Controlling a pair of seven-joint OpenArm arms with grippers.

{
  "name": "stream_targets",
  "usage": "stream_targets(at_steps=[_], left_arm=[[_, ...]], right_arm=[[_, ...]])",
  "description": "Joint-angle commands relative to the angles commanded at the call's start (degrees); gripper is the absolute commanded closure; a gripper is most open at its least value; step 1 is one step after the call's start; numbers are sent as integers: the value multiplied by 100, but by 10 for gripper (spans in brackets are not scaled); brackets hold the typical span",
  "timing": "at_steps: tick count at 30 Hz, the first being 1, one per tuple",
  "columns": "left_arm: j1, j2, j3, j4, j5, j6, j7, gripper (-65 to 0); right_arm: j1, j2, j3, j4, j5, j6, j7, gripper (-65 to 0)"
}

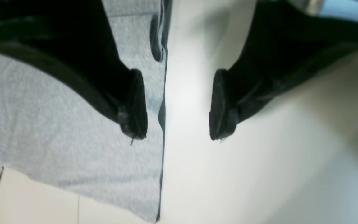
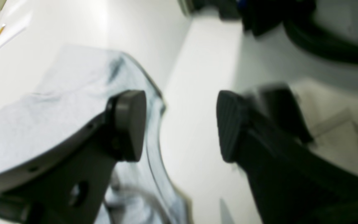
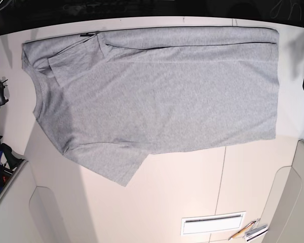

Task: Fold the T-shirt properly
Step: 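Release the shirt and raise both grippers, then reach both grippers to the shirt's opposite edge and grasp it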

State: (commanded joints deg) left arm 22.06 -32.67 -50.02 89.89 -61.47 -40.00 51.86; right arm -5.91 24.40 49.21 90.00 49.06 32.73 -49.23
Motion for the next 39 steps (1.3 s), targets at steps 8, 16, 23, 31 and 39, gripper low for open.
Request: stream_targets(at_steps=[8,16,23,31,39], left_arm=[[-616,-455,645,-111,796,0,-595,-408],[-2020,-562,2000,-1661,2083,0,-1303,-408],[-3342,-588,2695,-3552,2621,36,-1766,-408],[-3794,-492,2994,-4030,2487,34,-1781,-408],[-3792,-170,3287,-4030,2490,36,-1683,-408]], right_arm=[[1600,63,-1161,-1637,-905,-81,750,-358],[3211,59,-2072,-3425,-1716,-81,1493,-358],[3733,-7,-2787,-4446,-2341,-90,2013,-358],[3676,-160,-2828,-4916,-2603,-101,2122,-358],[3652,-260,-2828,-4933,-2643,-96,2070,-358]])
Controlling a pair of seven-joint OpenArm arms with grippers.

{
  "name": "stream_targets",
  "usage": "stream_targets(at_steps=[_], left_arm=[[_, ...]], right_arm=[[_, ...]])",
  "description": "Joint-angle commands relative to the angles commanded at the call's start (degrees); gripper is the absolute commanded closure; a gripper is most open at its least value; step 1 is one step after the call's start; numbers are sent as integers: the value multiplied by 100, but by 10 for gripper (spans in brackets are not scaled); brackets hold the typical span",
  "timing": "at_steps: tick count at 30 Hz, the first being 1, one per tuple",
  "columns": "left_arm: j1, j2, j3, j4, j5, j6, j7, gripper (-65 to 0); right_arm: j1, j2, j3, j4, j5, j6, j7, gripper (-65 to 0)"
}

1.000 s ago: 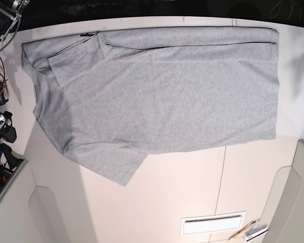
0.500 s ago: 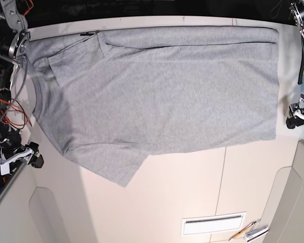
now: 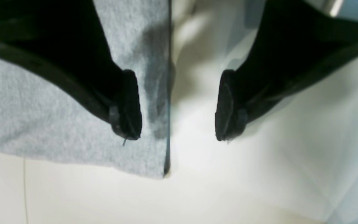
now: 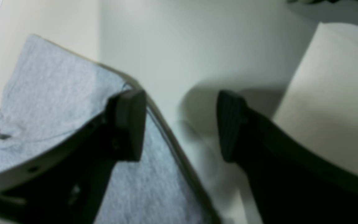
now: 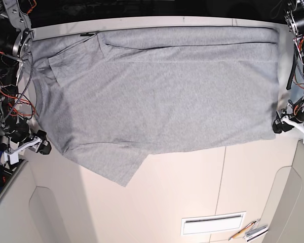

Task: Fold the T-shirt properly
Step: 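Reach both grippers to the shirt's opposite edge and grasp it, then fold the grasped edge over onto the first fold with both grippers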

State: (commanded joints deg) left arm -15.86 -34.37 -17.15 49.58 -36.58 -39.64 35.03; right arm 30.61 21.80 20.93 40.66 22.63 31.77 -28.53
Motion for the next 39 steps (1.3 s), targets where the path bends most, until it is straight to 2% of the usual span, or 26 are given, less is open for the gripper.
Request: stream_targets(at_steps=[5,13,25,31,32,34,37,39], left_arm=[[0,236,0,0,90,0,-9,-408],[0,380,0,0,85,-4,-7,-408],[0,437,0,0,170,-2,-7,-399],[0,435,164,0,170,-2,37,-197],[-2,435,240,0,170,-2,37,-149],[-2,433,385,0,170,-2,37,-13],[-66,433,490,0,184,-2,63,0],[-153,431,487,0,188,-2,251,0]], right_arm=[[0,-247,-2,0,-79,15,-42,-358],[0,-743,-7,0,-81,103,-83,-358],[0,-852,-7,0,-79,101,-105,-352],[2,-850,-7,0,-81,101,-101,-176],[2,-848,-7,0,-90,101,-74,-135],[17,-848,-7,2,-205,101,-15,0],[37,-848,-7,7,-227,118,-17,0],[48,-846,-7,7,-227,153,-39,0]])
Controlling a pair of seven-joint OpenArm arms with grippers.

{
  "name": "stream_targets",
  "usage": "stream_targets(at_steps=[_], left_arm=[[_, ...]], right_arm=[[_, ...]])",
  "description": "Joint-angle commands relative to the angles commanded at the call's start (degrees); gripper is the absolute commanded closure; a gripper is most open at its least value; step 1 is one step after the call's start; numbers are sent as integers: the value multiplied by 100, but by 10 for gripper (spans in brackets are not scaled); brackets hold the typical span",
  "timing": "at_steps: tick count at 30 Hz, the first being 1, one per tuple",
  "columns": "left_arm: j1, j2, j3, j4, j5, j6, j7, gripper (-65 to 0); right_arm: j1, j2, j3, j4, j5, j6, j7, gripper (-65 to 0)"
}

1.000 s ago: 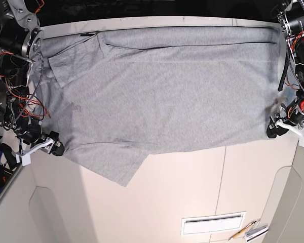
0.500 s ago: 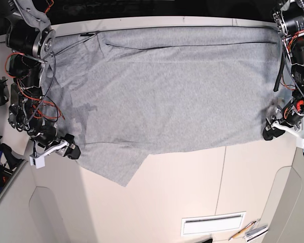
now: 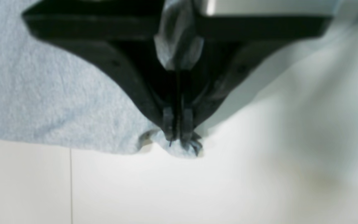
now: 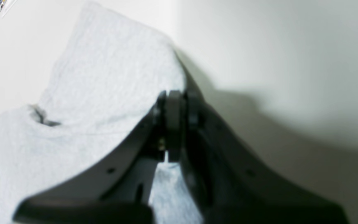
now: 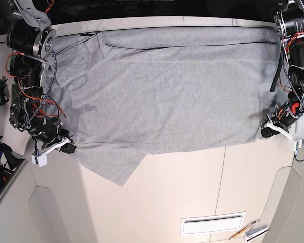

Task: Fold the T-shirt properly
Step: 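Fold the grasped edge over onto the first fold with both grippers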

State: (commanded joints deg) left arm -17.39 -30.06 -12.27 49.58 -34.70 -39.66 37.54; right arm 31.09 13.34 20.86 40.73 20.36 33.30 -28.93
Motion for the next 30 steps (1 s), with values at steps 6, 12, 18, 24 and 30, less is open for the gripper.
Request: stream_targets(at_steps=[6,12,18,24,30], left_arm=[[-197,-160,0,149,-330,-34,463,0],[-195,-299,0,793,-680,-34,855,0],[-162,-568,0,1412,-1353,-34,1613,0],[24,-837,0,1670,-1926,-34,2081,0],[459,-1110,-2,1722,-2131,-34,2116,0]], right_arm=[[-2,20,0,581,166,15,-538,0],[-17,210,0,1150,929,15,-1333,0],[-17,463,2,1320,1451,24,-1668,0],[-50,713,13,1344,2122,101,-2221,0],[-361,863,17,1690,2509,122,-2389,0]])
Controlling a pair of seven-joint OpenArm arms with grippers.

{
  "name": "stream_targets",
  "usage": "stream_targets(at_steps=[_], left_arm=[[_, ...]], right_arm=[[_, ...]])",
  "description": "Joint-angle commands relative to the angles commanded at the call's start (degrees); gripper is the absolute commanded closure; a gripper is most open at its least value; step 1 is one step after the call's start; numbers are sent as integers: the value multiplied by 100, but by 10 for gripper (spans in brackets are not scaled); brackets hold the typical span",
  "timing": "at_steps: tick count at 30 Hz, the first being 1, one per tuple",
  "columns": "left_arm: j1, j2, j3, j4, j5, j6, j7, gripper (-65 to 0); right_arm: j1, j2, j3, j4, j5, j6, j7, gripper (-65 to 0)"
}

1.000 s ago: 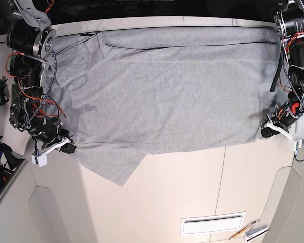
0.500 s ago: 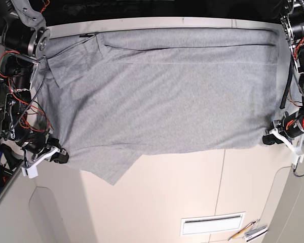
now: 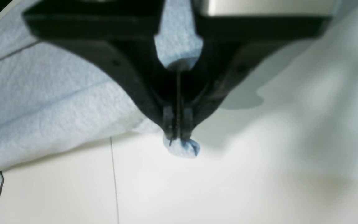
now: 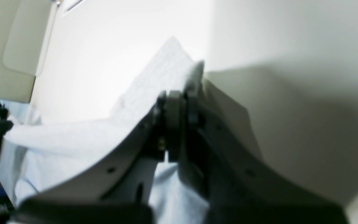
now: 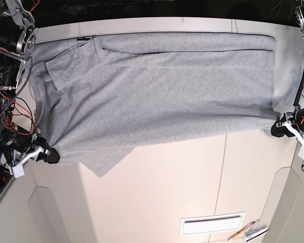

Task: Fold the T-shirt properly
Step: 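Fold the grasped edge over onto the first fold with both grippers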

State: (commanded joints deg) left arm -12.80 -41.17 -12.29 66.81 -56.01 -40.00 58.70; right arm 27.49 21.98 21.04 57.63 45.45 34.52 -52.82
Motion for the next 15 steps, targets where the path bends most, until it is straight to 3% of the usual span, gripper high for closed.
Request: stream_targets(at_steps=[8,15], left_arm=[[560,-76,0,686,9,0,162,0],[914,-382,0,730,26,0,181,0]], right_arm=[[-1386,9,111,1974,-20,-4,-101,0],[-2234,9,490,2404,120,-2,-103,0]])
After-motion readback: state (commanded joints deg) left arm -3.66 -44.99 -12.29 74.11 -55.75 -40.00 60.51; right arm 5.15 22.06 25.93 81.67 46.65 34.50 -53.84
